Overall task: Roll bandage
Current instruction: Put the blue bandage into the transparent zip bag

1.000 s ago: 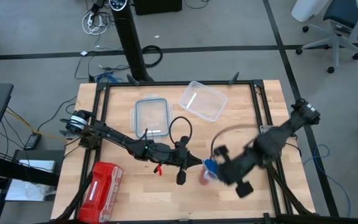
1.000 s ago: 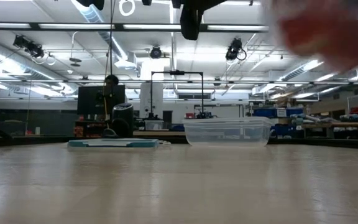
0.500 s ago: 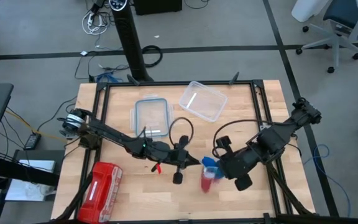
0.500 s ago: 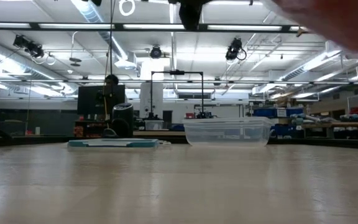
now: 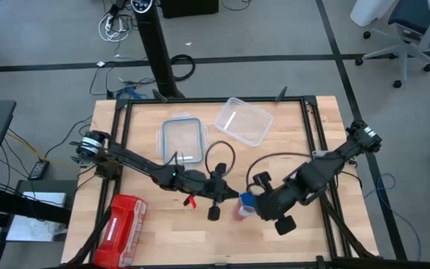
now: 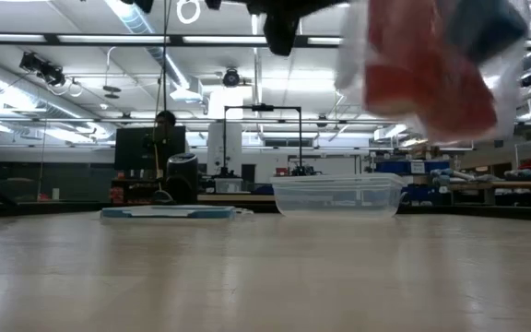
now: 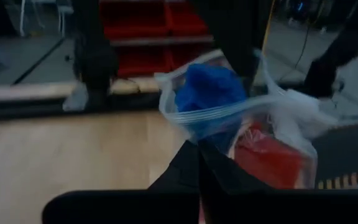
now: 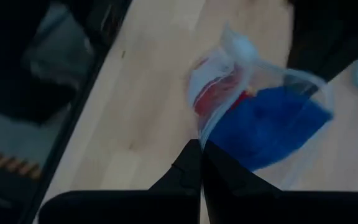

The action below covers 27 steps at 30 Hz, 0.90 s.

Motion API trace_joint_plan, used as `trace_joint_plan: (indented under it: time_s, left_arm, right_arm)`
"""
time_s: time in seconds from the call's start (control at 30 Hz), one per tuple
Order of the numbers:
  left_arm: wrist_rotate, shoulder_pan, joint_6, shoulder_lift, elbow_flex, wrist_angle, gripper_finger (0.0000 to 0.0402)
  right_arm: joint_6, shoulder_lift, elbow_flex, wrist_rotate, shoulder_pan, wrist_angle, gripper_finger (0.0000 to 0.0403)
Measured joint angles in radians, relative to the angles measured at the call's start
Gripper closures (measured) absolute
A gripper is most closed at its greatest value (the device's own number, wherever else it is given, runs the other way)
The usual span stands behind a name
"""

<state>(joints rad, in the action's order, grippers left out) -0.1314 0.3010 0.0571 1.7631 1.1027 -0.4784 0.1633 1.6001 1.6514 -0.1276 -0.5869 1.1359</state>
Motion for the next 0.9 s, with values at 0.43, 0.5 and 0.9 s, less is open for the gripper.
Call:
trace_joint_plan:
  time_s: [0.43,0.5,0.9]
  left_arm:
    - [-0.006,-0.029,-0.008,0.009,0.000,-0.075,0.0401]
    - [0.053,-0.026,-0.018,0.009,0.001,-0.094,0.0401]
    - [0.099,-0.020,0.056,0.017,0.007,-0.097,0.0401]
  right_arm:
    - [0.109,0.000,-0.013,0.087,0.053,0.072,0.0402]
    - [0.067,0.004,-0.015,0.135,0.049,0.062,0.0402]
    - [0.085,-0.002,-0.016,0.149,0.054,0.032,0.0403]
